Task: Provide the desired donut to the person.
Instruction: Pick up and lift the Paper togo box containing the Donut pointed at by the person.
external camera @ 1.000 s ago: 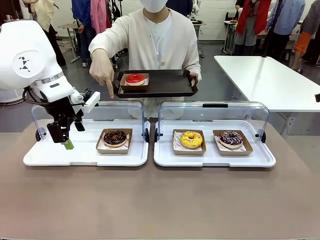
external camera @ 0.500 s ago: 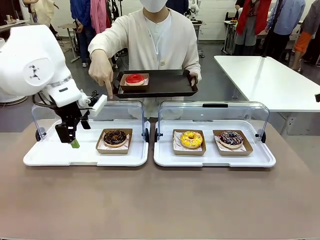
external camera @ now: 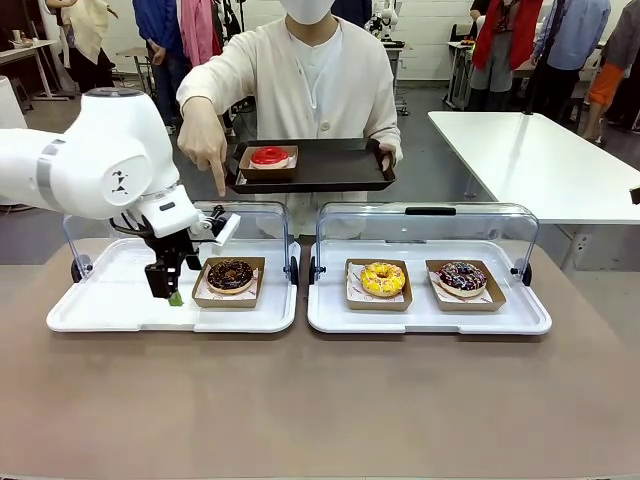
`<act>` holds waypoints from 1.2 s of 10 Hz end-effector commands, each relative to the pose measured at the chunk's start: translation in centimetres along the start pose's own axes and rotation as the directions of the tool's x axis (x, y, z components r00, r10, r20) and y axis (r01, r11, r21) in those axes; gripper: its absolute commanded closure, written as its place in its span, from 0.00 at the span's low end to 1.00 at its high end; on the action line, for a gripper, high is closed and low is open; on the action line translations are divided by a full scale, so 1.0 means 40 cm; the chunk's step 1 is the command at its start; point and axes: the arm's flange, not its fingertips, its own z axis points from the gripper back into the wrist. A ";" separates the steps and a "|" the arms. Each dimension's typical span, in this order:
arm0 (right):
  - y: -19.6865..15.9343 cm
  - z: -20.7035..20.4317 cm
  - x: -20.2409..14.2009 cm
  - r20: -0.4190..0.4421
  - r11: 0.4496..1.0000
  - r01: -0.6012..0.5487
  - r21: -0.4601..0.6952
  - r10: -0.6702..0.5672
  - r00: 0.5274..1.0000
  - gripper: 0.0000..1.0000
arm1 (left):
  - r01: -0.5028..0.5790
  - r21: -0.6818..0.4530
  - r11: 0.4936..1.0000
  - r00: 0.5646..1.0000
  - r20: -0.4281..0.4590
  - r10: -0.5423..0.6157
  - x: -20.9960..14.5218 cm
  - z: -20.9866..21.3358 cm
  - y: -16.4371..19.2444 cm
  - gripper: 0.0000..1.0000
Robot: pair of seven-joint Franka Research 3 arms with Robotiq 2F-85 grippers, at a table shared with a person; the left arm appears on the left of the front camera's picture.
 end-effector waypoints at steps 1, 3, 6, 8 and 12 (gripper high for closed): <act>0.001 -0.002 0.000 0.009 1.000 -0.006 0.003 0.006 1.000 0.00 | -0.017 0.022 1.000 0.998 -0.053 0.018 0.025 -0.026 0.025 0.00; 0.001 -0.002 0.000 0.009 1.000 -0.006 0.003 0.006 1.000 0.00 | -0.016 0.001 1.000 0.997 -0.073 0.016 0.029 -0.064 0.043 0.00; 0.001 -0.002 0.000 0.009 1.000 -0.006 0.003 0.006 1.000 0.00 | -0.025 0.001 1.000 0.996 -0.082 0.025 0.030 -0.112 0.043 0.00; 0.001 -0.002 0.000 0.009 1.000 -0.006 0.003 0.006 1.000 0.00 | -0.031 0.010 0.999 0.997 -0.072 0.031 0.024 -0.130 0.045 0.00; 0.001 -0.002 0.000 0.009 1.000 -0.006 0.003 0.006 1.000 0.00 | -0.034 0.004 0.999 0.997 -0.069 0.034 0.021 -0.139 0.055 0.00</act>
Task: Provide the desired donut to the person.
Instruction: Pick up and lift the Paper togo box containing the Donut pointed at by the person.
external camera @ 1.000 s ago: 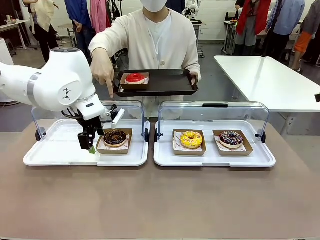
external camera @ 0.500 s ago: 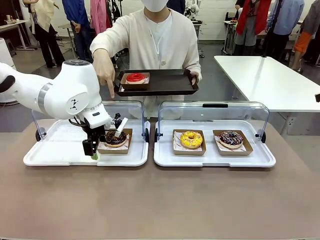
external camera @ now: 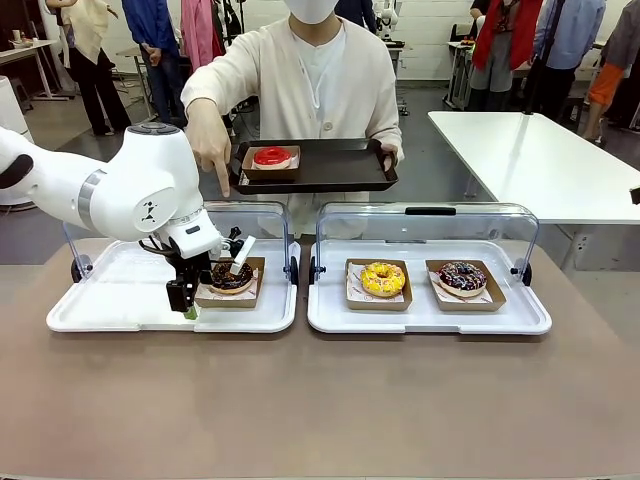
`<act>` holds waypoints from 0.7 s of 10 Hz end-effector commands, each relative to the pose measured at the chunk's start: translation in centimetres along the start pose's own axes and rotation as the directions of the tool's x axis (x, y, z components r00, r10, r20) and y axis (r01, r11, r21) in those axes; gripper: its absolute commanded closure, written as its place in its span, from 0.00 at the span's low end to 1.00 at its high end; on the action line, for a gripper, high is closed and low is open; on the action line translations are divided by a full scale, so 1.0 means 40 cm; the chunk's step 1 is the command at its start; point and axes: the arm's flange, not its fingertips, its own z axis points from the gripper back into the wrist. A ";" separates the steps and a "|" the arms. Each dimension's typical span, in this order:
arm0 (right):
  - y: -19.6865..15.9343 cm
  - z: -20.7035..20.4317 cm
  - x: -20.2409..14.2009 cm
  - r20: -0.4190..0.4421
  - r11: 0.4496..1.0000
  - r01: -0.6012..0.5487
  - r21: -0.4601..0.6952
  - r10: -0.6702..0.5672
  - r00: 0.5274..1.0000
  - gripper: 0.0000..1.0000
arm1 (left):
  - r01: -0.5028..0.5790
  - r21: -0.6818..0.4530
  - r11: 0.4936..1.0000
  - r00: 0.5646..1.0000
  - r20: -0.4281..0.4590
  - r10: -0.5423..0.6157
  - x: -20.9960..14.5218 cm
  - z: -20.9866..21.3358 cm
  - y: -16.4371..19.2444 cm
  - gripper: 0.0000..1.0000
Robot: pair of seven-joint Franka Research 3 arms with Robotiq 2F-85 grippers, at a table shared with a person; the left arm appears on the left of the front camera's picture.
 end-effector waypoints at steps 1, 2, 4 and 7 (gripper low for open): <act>0.001 -0.002 0.000 0.009 1.000 -0.006 0.003 0.006 1.000 0.00 | -0.022 0.016 1.000 1.000 -0.015 0.022 0.004 -0.011 0.017 0.00; 0.001 -0.002 0.000 0.009 1.000 -0.006 0.003 0.006 1.000 0.00 | -0.026 0.007 1.000 1.000 -0.011 0.026 0.001 -0.015 0.022 0.00; 0.001 -0.002 0.000 0.009 1.000 -0.006 0.003 0.006 1.000 0.00 | -0.032 0.001 0.999 0.999 -0.007 0.032 0.000 -0.022 0.023 0.00; 0.001 -0.002 0.000 0.009 1.000 -0.006 0.003 0.006 1.000 0.00 | -0.041 -0.009 0.999 0.999 -0.011 0.041 -0.005 -0.030 0.032 0.00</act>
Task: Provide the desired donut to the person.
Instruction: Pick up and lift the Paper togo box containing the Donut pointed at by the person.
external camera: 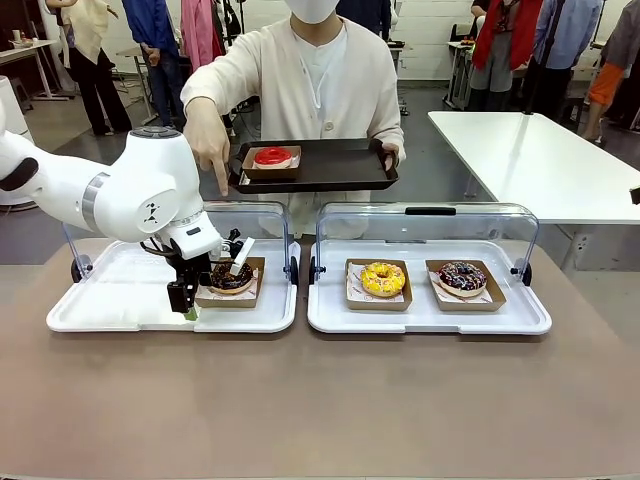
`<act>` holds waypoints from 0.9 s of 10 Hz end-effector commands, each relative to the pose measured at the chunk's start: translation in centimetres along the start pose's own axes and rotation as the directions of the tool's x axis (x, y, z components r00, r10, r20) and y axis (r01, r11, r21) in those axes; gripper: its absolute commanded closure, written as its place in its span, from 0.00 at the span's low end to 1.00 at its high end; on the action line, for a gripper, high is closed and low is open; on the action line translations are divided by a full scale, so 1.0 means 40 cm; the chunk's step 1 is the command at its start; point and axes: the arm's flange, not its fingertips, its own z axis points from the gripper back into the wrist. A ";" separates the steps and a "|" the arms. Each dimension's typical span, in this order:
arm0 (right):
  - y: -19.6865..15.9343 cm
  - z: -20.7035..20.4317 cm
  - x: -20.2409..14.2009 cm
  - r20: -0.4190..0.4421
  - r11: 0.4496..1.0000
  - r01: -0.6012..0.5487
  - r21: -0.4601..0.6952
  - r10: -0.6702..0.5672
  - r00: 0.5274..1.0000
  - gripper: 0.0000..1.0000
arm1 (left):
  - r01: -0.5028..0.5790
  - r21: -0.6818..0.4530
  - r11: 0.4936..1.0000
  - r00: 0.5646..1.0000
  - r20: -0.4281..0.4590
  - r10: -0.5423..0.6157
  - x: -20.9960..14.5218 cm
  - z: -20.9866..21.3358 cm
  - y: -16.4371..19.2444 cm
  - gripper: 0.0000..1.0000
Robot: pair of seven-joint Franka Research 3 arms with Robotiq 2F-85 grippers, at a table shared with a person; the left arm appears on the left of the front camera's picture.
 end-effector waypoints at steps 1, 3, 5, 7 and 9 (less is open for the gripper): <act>0.001 -0.002 0.000 0.009 1.000 -0.006 0.003 0.006 1.000 0.00 | -0.030 0.004 1.000 1.000 -0.010 0.030 0.006 -0.006 0.016 0.00; 0.001 -0.002 0.000 0.009 1.000 -0.006 0.003 0.006 1.000 0.00 | -0.028 0.001 1.000 1.000 -0.009 0.028 0.005 -0.006 0.019 0.56; 0.001 -0.002 0.000 0.009 1.000 -0.006 0.003 0.006 1.000 0.00 | -0.027 -0.002 1.000 1.000 -0.005 0.027 0.005 -0.006 0.019 1.00; 0.001 -0.002 0.000 0.009 1.000 -0.006 0.003 0.006 1.000 0.00 | -0.024 -0.001 1.000 1.000 -0.005 0.024 0.004 -0.004 0.018 1.00; 0.001 -0.002 0.000 0.009 1.000 -0.006 0.003 0.006 1.000 0.00 | -0.024 -0.002 1.000 1.000 -0.004 0.024 0.002 -0.002 0.018 0.99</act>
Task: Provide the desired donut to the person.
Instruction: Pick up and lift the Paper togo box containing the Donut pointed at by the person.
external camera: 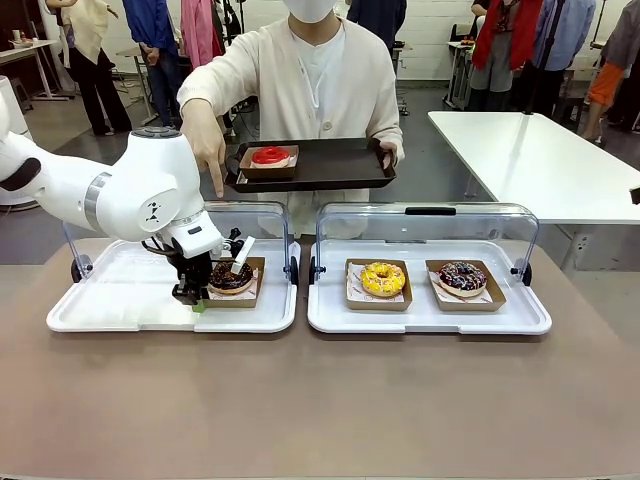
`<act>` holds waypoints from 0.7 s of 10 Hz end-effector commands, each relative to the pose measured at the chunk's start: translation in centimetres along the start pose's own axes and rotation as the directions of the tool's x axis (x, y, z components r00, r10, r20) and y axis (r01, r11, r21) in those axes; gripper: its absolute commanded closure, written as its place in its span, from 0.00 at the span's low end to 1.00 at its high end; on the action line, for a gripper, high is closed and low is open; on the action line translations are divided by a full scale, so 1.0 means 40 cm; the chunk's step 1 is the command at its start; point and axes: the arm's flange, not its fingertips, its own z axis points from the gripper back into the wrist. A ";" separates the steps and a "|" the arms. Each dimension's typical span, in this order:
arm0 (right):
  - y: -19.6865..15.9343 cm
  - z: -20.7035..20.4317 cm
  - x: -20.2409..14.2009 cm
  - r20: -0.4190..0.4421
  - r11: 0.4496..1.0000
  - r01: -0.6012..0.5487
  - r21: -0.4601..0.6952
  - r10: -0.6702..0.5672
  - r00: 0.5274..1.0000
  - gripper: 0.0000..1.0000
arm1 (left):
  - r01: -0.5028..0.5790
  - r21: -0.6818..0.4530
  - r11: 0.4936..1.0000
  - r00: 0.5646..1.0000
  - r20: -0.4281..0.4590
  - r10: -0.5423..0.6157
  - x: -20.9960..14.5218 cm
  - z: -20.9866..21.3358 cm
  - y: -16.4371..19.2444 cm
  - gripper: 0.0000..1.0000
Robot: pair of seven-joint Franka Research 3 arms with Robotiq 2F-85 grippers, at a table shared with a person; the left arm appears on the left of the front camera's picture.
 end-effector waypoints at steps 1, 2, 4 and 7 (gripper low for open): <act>0.001 -0.002 0.000 0.009 1.000 -0.006 0.003 0.006 1.000 0.00 | -0.013 0.000 1.000 1.000 -0.008 0.013 0.002 0.005 0.008 1.00; 0.001 -0.002 0.000 0.009 1.000 -0.006 0.003 0.006 1.000 0.00 | -0.014 0.001 1.000 1.000 -0.007 0.014 0.002 0.006 0.006 1.00; 0.001 -0.002 0.000 0.009 1.000 -0.006 0.003 0.006 1.000 0.00 | -0.004 0.000 1.000 1.000 -0.009 0.004 0.000 0.009 0.006 1.00; 0.001 -0.002 0.000 0.009 1.000 -0.006 0.003 0.006 1.000 0.00 | -0.001 -0.038 0.999 1.000 -0.019 0.000 0.004 0.019 -0.006 1.00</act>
